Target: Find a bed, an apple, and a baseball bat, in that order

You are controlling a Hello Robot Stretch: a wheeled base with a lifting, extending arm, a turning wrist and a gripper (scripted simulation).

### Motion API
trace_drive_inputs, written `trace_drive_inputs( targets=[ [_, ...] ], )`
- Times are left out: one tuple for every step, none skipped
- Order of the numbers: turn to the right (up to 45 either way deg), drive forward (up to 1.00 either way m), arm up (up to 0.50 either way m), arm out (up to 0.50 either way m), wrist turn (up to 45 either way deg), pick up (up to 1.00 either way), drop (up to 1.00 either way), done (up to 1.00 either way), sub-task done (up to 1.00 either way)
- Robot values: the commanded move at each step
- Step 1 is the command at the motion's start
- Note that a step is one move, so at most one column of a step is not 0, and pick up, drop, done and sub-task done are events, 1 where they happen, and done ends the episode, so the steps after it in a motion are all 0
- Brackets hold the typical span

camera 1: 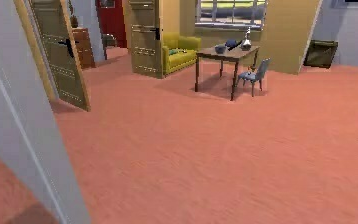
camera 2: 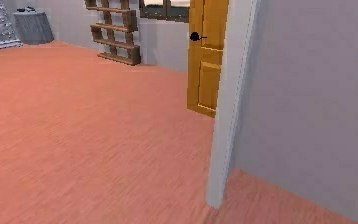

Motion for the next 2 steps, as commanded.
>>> trace_drive_inputs(
  targets=[
    [0.0,1.0,0.0,0.0,0.0,0.0,0.0,0.0,0.0],
    [-18.0,0.0,0.0,0.0,0.0,0.0,0.0,0.0,0.0]
  ],
)
